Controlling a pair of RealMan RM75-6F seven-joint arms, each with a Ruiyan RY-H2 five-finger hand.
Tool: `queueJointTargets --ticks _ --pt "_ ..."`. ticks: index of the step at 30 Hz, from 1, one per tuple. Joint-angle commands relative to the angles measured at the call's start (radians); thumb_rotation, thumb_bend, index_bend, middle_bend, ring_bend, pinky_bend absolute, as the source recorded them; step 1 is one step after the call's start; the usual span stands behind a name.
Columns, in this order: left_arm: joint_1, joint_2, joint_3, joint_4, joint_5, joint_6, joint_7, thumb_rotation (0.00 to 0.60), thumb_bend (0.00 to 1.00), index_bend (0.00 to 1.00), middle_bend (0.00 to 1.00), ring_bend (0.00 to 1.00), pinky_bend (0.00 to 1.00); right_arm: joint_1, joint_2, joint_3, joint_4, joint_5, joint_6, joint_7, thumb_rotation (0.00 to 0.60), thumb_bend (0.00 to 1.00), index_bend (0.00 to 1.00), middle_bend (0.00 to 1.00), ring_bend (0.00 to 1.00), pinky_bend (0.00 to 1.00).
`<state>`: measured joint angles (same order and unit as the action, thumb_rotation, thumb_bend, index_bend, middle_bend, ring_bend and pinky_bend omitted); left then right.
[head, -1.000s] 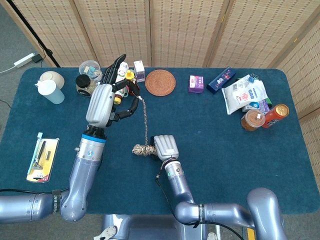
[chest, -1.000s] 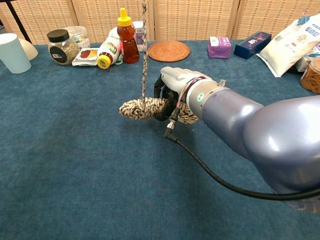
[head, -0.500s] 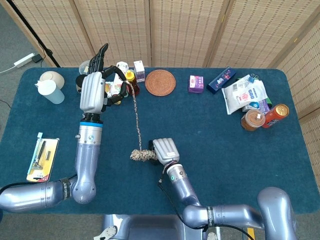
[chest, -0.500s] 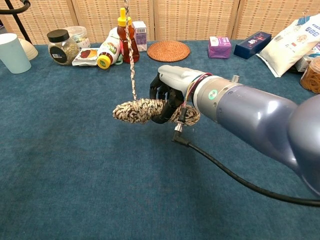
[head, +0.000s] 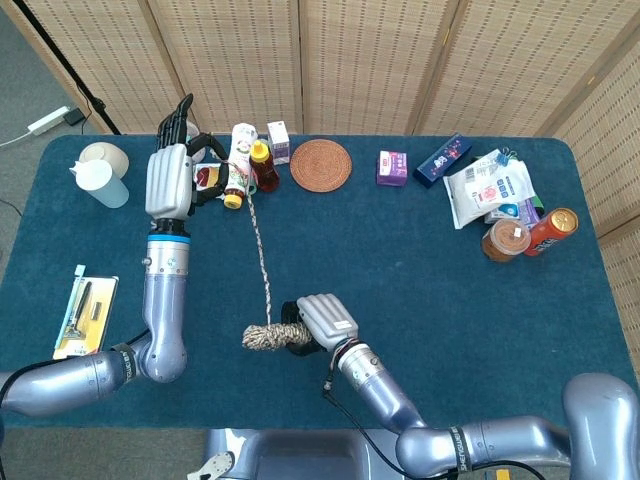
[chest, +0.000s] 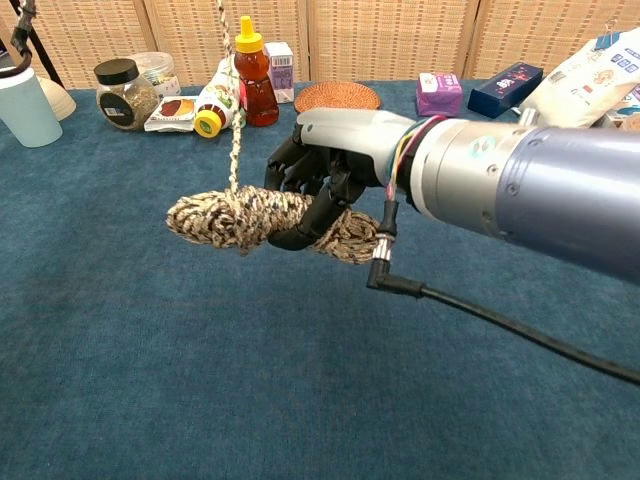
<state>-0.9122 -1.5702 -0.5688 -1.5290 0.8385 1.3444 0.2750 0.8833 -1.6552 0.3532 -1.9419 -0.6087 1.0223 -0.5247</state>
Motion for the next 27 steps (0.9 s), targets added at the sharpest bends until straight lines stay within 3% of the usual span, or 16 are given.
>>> queueJointTargets --ticks 1,12,23,27 --pt "0.008 -0.039 0.049 0.076 0.019 -0.024 -0.022 0.6 0.43 0.66 0.0 0.0 0.0 0.014 0.064 0.058 -0.072 0.098 -0.048 0.068 0.6 0.84 0.76 0.57 0.44 0.63" --pt "0.046 -0.116 0.157 0.202 0.092 -0.058 -0.074 0.6 0.43 0.66 0.0 0.0 0.0 0.094 0.108 0.138 -0.09 0.269 -0.004 0.139 0.6 0.84 0.76 0.57 0.45 0.63" --pt "0.108 -0.136 0.255 0.256 0.184 -0.086 -0.123 0.6 0.43 0.66 0.0 0.0 0.0 0.155 0.119 0.206 -0.048 0.388 0.072 0.188 0.6 0.86 0.76 0.57 0.45 0.63" --pt "0.151 -0.127 0.33 0.246 0.244 -0.095 -0.132 0.6 0.43 0.66 0.0 0.0 0.0 0.196 0.091 0.224 0.019 0.434 0.152 0.179 0.6 0.86 0.76 0.57 0.46 0.63"
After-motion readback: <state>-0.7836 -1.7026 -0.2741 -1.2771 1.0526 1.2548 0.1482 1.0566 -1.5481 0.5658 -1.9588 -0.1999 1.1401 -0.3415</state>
